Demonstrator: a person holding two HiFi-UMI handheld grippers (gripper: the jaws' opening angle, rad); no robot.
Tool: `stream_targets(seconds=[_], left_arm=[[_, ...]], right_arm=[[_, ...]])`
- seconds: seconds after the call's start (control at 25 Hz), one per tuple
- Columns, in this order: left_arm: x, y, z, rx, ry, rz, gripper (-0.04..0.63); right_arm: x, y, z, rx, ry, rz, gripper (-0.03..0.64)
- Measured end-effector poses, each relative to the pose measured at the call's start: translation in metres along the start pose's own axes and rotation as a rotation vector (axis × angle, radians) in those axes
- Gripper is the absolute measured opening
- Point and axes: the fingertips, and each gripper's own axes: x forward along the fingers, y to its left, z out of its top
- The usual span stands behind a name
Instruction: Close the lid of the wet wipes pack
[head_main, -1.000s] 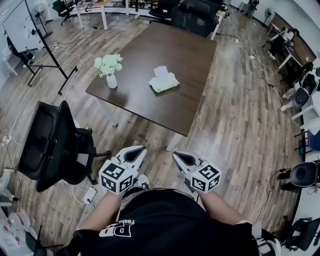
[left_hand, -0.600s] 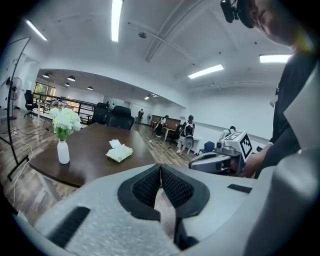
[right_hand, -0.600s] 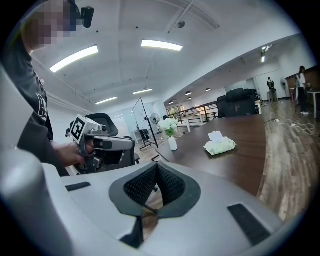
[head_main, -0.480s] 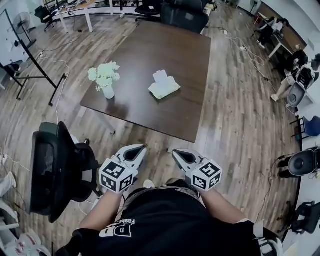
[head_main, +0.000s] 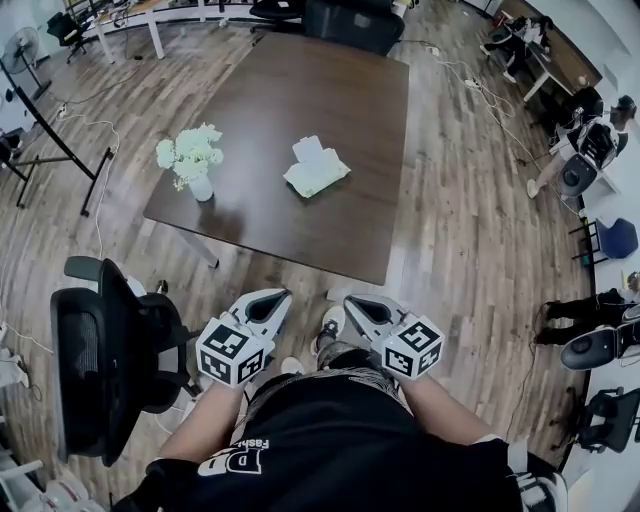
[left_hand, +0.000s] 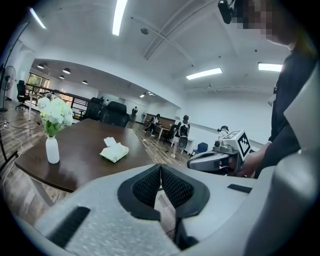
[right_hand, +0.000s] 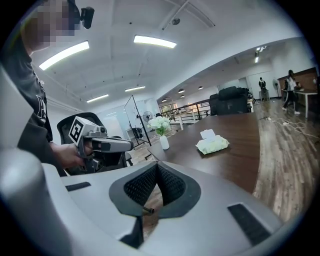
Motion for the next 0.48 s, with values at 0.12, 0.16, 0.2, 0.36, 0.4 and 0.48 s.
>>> stream_targets(seconds=[0.12, 0.16, 0.2, 0.36, 0.4, 0.48], left_arm=[[0.009, 0.008, 0.0, -0.005, 0.006, 0.011, 0.018], [0.013, 0.012, 0.001, -0.007, 0.009, 0.015, 0.018], [0.017, 0.015, 0.003, -0.007, 0.012, 0.019, 0.018], [0.039, 0.027, 0.019, 0.006, 0.013, 0.025, 0.018], [0.047, 0.031, 0.024, 0.01, 0.012, 0.027, 0.018], [0.063, 0.037, 0.035, 0.02, 0.011, 0.026, 0.018]], right_arm=[[0.008, -0.013, 0.003, 0.005, -0.007, 0.005, 0.005], [0.011, -0.018, 0.006, 0.006, -0.011, 0.007, 0.005], [0.013, -0.023, 0.01, 0.007, -0.015, 0.008, 0.005], [0.021, -0.047, 0.026, 0.006, -0.033, 0.015, 0.005], [0.023, -0.055, 0.029, 0.006, -0.036, 0.015, 0.005], [0.027, -0.072, 0.035, 0.006, -0.039, 0.013, 0.006]])
